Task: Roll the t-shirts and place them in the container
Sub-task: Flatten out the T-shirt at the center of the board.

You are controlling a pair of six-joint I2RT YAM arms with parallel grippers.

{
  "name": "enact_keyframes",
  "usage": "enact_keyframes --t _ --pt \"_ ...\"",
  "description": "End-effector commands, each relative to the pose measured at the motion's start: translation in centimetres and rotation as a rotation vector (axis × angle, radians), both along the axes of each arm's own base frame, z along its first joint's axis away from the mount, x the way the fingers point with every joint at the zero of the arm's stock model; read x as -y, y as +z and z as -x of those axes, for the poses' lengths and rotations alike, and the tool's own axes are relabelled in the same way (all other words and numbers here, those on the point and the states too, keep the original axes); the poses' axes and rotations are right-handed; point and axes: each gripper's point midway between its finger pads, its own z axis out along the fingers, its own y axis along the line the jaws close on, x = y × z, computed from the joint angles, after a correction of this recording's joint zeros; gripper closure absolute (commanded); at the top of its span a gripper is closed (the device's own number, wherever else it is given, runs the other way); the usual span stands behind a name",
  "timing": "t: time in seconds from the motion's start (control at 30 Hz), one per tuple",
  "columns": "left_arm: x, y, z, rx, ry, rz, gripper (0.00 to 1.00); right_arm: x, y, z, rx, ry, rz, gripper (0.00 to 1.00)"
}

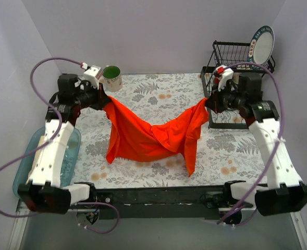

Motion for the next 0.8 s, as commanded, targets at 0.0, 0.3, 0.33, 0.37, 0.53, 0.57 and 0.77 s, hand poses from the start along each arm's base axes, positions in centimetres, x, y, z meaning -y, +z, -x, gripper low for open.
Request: enact_keyframes --t 0.0,0.3,0.33,0.37,0.53,0.57,0.77 --pt "-0.9 -6.7 -7.1 -0.102 0.055 -0.078 1.0 0.0 -4.9 -4.4 -0.066 -0.004 0.035 0.99" --pt "-3.6 -8.5 -12.6 -0.132 0.212 -0.174 0.29 4.4 -9.8 -7.3 -0.152 -0.036 0.261 0.44" --pt "-3.5 -7.2 -11.6 -0.103 0.214 -0.161 0.26 5.4 -9.6 -7.3 -0.155 -0.051 0.265 0.42" --pt "-3.4 -6.5 -10.9 -0.088 0.208 -0.149 0.22 5.7 -9.0 -7.4 -0.12 -0.014 0.29 0.42" --pt "-1.6 -6.1 -5.4 -0.117 0.101 -0.082 0.09 2.2 -9.9 -0.4 -0.018 0.451 0.387 0.22" --pt "-1.5 -5.9 -4.2 -0.112 0.081 -0.082 0.09 1.9 -10.8 0.6 -0.012 0.503 0.422 0.22" --pt "0.2 -9.7 0.1 -0.233 -0.026 -0.018 0.11 -2.7 -14.3 4.1 0.042 0.708 0.505 0.3"
